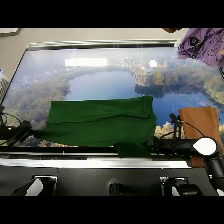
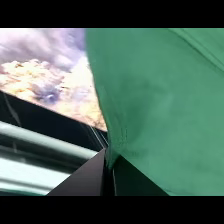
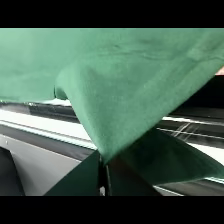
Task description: Fold the clothes and pants, and hang the long-sleeved shirts on hangers.
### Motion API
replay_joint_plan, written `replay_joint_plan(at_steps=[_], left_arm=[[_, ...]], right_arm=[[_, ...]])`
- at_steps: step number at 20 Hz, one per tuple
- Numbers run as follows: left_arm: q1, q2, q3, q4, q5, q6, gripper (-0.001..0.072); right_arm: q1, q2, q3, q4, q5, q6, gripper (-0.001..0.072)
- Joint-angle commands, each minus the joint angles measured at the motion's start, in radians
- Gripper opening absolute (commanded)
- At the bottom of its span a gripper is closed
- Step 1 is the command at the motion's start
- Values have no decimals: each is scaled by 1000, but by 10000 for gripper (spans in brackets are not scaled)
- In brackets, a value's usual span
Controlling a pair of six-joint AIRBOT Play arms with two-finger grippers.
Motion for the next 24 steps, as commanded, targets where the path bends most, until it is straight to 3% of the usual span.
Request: replay_joint_plan(at_steps=[1, 5, 9, 18, 24], left_arm=[[-62, 2, -6, 11, 111, -13, 16], [-79, -82, 28, -7, 245, -13, 16], [-101, -220, 125, -8, 329, 0, 16], [-220, -530, 373, -4, 419, 21, 16], [-259, -668, 475, -3, 420, 17, 16]], right_arm=[[0, -27, 38, -19, -68, -9, 23], [0, -258, 186, -31, -127, -129, 23], [0, -507, 411, -127, -158, -174, 23], [0, -914, 818, -191, -166, -193, 23], [0, -1038, 895, -187, -187, -185, 24]])
